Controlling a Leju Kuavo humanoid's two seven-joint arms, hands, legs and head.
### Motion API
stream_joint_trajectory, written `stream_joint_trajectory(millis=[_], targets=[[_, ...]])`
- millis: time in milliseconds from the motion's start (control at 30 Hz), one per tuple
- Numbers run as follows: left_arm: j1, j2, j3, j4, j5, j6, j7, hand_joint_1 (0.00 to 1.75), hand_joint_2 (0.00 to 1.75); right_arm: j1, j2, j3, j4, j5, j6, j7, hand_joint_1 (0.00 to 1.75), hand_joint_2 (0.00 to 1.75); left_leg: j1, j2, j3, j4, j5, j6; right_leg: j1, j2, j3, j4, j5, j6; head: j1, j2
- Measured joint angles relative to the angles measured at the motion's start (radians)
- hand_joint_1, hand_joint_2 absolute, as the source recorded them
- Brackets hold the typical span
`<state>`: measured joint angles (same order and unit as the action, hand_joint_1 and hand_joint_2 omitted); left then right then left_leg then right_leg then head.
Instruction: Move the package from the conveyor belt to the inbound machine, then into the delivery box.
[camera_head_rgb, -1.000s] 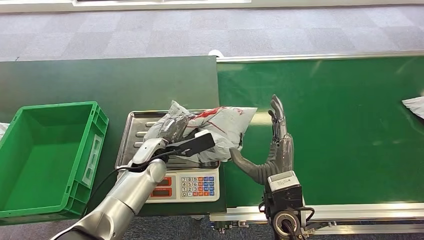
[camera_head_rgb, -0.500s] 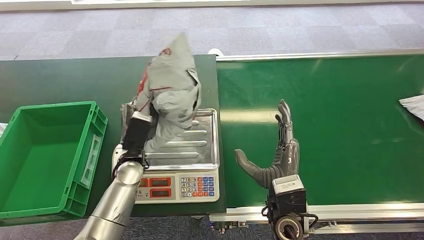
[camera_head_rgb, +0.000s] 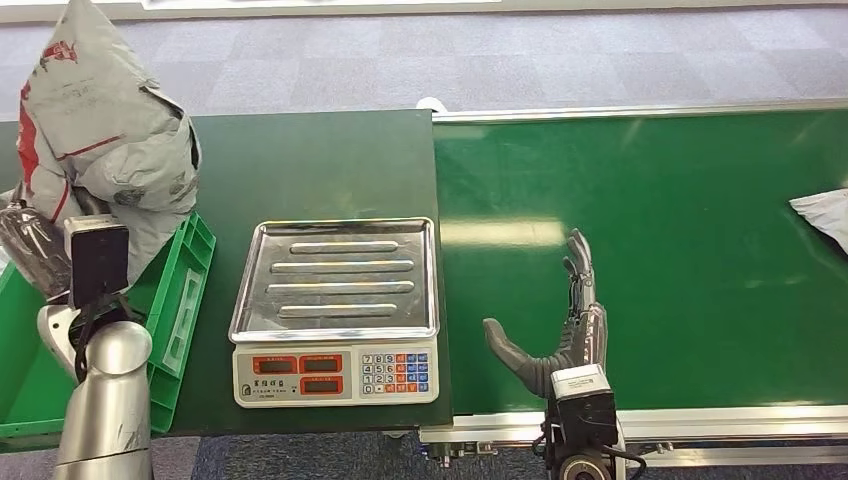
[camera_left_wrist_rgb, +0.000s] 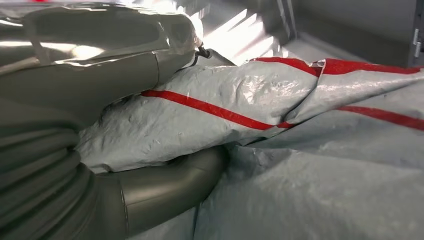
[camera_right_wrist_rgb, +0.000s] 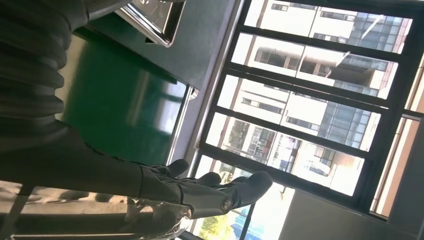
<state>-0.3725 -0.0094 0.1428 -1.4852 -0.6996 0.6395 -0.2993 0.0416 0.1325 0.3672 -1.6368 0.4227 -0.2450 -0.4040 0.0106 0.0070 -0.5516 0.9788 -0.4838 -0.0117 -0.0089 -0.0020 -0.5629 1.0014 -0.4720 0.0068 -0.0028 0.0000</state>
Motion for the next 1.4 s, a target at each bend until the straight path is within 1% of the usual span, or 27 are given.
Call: stream_joint_trajectory(millis=[200,333,400,467,533,633,733,867,900,967,1033,1133,1233,1300,1333,1400], targets=[[0.0,0.132,0.154,0.124,-0.154,0.037,0.069,1.64,1.75,0.026,-0.007,-0.018,-0.003,-0.014,0.013,0.02,0.0,1.75,0.0,0.001,0.0,0.0,0.0,0.0,0.001,0.002,-0.001,0.0,0.0,0.0,0.0,0.0],[-0.013,0.214,0.222,0.262,-0.299,0.027,0.173,1.65,1.75,0.036,-0.008,-0.02,-0.003,-0.014,0.014,0.019,0.0,1.75,0.001,0.001,0.0,0.0,0.0,0.0,0.001,0.002,-0.001,0.0,-0.001,-0.001,0.0,0.0],[-0.027,0.259,0.243,0.344,-0.357,0.004,0.23,1.59,1.75,0.04,-0.008,-0.021,-0.003,-0.01,0.015,0.019,0.0,1.75,0.001,0.002,0.0,0.0,0.0,0.0,0.001,0.002,-0.001,0.0,-0.001,-0.001,0.0,0.0],[-0.038,0.301,0.259,0.418,-0.387,-0.026,0.271,0.76,1.75,0.041,-0.008,-0.023,-0.003,-0.006,0.015,0.023,0.0,1.75,0.001,0.002,0.0,0.0,0.0,0.0,0.001,0.002,-0.001,0.0,-0.001,-0.001,0.0,0.0],[-0.045,0.338,0.272,0.479,-0.401,-0.057,0.298,0.0,1.75,0.044,-0.008,-0.026,-0.003,-0.002,0.015,0.028,0.0,1.75,0.001,0.002,0.0,0.0,0.0,0.0,0.001,0.002,-0.001,0.0,-0.001,-0.001,0.0,0.0],[-0.058,0.382,0.283,0.55,-0.395,-0.111,0.312,0.0,1.75,0.051,-0.008,-0.035,-0.003,0.001,0.015,0.033,0.0,1.75,0.001,0.002,0.0,0.0,0.0,0.0,0.001,0.002,-0.001,0.0,-0.001,-0.001,0.0,0.0],[-0.088,0.409,0.291,0.603,-0.305,-0.202,0.268,0.0,1.75,0.058,-0.007,-0.042,-0.003,0.002,0.015,0.035,0.0,1.75,0.001,0.001,0.0,0.0,0.0,0.0,0.001,0.001,-0.001,0.0,-0.001,-0.001,0.0,0.0],[-0.128,0.419,0.32,0.654,-0.044,-0.449,0.146,0.0,1.75,0.074,-0.009,-0.046,-0.003,0.0,0.012,0.023,0.0,1.75,0.0,0.0,0.0,0.0,0.0,0.0,0.001,0.001,0.0,0.0,-0.001,-0.001,0.0,0.0],[-0.131,0.419,0.326,0.662,0.01,-0.497,0.124,0.0,1.75,0.079,-0.01,-0.047,-0.004,-0.001,0.01,0.019,0.0,1.75,0.001,0.0,0.0,0.0,0.0,0.0,0.001,0.001,0.0,0.0,-0.001,-0.001,0.0,0.0],[-0.133,0.419,0.338,0.669,0.108,-0.569,0.087,0.0,1.75,0.087,-0.012,-0.048,-0.005,-0.006,0.007,0.014,0.0,1.75,0.001,0.0,0.0,0.0,0.0,0.0,0.001,0.001,0.0,0.0,-0.001,-0.001,0.0,0.0],[-0.132,0.417,0.352,0.67,0.19,-0.615,0.056,0.0,1.75,0.092,-0.014,-0.048,-0.006,-0.013,0.006,0.011,0.0,1.75,0.001,0.0,0.001,0.0,0.0,0.0,0.001,0.001,0.0,0.0,-0.001,-0.001,0.0,0.0],[-0.105,0.403,0.375,0.631,0.354,-0.695,0.027,0.0,1.75,0.092,-0.016,-0.049,-0.006,-0.014,0.011,0.013,0.0,1.75,0.001,0.001,0.001,0.0,0.0,0.0,0.001,0.002,0.0,0.0,-0.001,-0.001,0.0,0.0],[-0.028,0.368,0.388,0.518,0.603,-0.818,0.039,0.0,1.75,0.088,-0.017,-0.05,-0.006,-0.003,0.024,0.021,0.0,1.75,0.0,0.003,0.001,0.0,0.0,-0.001,0.0,0.002,0.0,0.0,-0.001,-0.001,0.0,0.0],[0.056,0.329,0.378,0.404,0.748,-0.868,0.037,0.0,1.75,0.085,-0.015,-0.052,-0.005,0.008,0.031,0.027,0.0,1.75,0.0,0.004,0.001,0.0,-0.001,-0.001,0.0,0.003,0.0,0.0,-0.001,-0.001,0.0,0.0],[0.106,0.304,0.367,0.335,0.795,-0.869,0.027,0.0,1.75,0.084,-0.014,-0.053,-0.004,0.012,0.033,0.028,0.0,1.75,0.0,0.004,0.001,0.0,-0.001,-0.001,0.0,0.003,0.0,0.0,-0.001,-0.001,0.0,0.0],[0.207,0.248,0.326,0.194,0.834,-0.834,-0.006,0.0,1.75,0.083,-0.01,-0.057,-0.003,0.021,0.037,0.031,0.0,1.75,-0.001,0.004,0.001,0.0,-0.002,-0.001,-0.001,0.003,-0.001,-0.001,-0.002,-0.001,0.0,0.0]])
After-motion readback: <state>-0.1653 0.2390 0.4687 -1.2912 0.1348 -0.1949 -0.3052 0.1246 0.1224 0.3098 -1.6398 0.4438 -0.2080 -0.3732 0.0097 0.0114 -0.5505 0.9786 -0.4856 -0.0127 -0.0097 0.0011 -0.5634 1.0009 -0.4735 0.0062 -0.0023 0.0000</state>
